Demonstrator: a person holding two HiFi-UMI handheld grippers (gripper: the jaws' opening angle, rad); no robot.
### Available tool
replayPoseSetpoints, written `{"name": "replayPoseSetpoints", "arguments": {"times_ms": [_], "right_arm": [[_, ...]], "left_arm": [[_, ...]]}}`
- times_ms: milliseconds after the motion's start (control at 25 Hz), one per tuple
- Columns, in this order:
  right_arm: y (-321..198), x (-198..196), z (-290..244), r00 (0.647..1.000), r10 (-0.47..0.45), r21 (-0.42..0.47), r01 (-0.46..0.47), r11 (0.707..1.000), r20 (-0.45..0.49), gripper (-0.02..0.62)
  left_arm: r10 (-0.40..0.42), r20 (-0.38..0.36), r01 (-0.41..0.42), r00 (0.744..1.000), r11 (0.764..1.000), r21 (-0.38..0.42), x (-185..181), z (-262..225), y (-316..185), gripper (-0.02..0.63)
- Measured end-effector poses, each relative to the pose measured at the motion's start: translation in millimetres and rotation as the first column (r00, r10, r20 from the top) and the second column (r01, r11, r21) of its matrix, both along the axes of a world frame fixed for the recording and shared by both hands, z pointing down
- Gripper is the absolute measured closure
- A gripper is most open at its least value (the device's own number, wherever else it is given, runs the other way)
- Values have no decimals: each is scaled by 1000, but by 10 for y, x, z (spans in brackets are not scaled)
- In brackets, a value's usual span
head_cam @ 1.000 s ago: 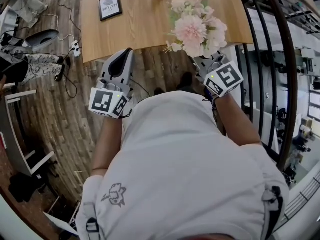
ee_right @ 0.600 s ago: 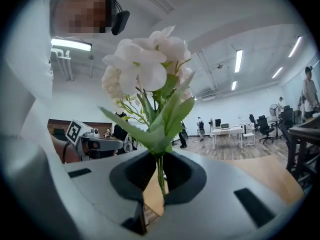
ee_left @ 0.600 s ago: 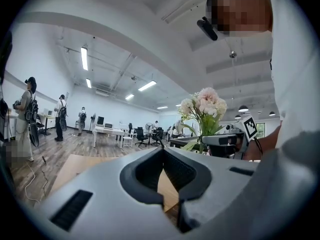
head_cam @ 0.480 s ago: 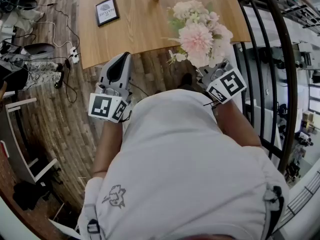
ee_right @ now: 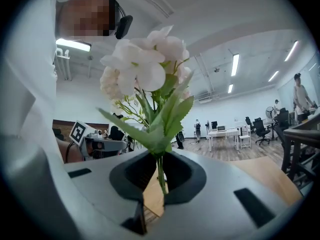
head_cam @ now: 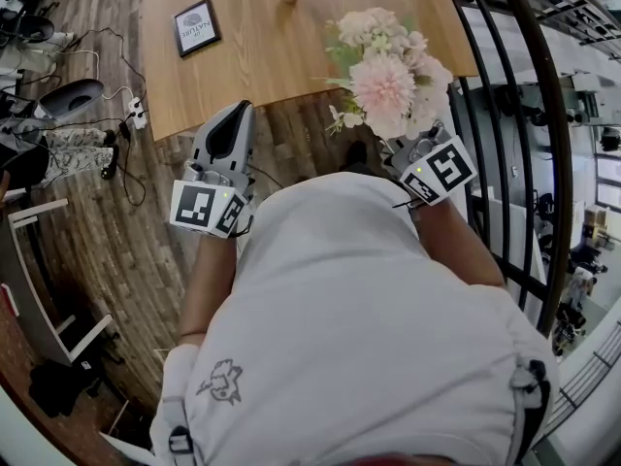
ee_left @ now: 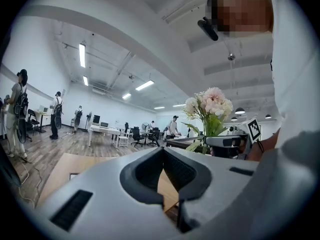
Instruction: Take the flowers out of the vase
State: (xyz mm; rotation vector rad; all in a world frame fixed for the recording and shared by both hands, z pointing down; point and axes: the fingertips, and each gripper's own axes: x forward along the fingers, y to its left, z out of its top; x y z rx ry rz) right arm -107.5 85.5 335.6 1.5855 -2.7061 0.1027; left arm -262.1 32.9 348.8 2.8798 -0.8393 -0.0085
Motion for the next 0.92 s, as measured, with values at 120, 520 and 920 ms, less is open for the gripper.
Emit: {"name": "replayPoseSetpoints", "arguments": {"times_ms": [120, 520, 920], "right_arm": [[51, 25, 19, 1000, 0, -7, 0, 1000, 10, 552], [149, 82, 31, 1000, 0, -17, 0, 1000, 14, 552], [183, 5, 104, 999, -16, -32, 17, 999, 31, 553]], "left_arm": [[1, 3, -1, 1000, 1000, -5, 17, 14, 46, 601], [-6, 10, 6, 1000, 1000, -14, 35, 30, 192, 601], [-9, 20, 10, 1000, 999, -38, -42, 148, 280, 601]]}}
